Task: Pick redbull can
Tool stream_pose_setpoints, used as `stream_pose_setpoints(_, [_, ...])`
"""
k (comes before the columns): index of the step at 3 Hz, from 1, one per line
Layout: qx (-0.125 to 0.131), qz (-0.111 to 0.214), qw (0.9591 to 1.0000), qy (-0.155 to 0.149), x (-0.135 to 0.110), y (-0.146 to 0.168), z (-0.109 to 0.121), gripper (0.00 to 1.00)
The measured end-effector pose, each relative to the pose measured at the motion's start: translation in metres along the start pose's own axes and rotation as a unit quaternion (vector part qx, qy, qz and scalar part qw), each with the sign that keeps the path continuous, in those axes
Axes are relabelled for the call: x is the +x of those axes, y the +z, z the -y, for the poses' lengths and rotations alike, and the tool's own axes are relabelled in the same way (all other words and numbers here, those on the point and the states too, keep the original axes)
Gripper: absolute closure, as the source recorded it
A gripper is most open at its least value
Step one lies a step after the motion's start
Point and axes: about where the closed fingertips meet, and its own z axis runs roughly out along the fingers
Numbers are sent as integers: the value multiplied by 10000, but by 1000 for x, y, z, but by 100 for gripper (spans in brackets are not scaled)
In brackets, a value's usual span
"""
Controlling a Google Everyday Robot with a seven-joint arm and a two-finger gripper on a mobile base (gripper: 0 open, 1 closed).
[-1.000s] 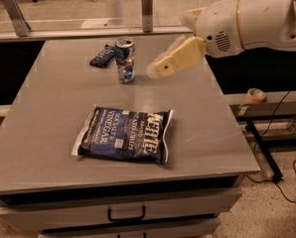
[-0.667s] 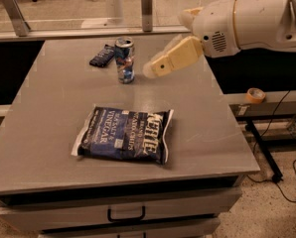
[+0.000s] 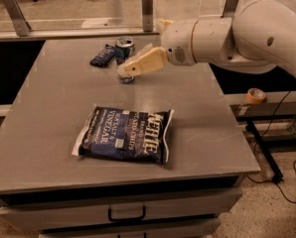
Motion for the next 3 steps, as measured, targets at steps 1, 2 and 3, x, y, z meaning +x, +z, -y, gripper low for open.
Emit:
stream_pose_setpoints(1, [58, 127, 9999, 4, 22, 31, 25, 0])
stream_pose_setpoints(2, [74, 162, 9998, 14, 51, 57, 51, 0])
stream_pose_setpoints(3, [-20, 152, 9999, -49, 67, 81, 63, 17])
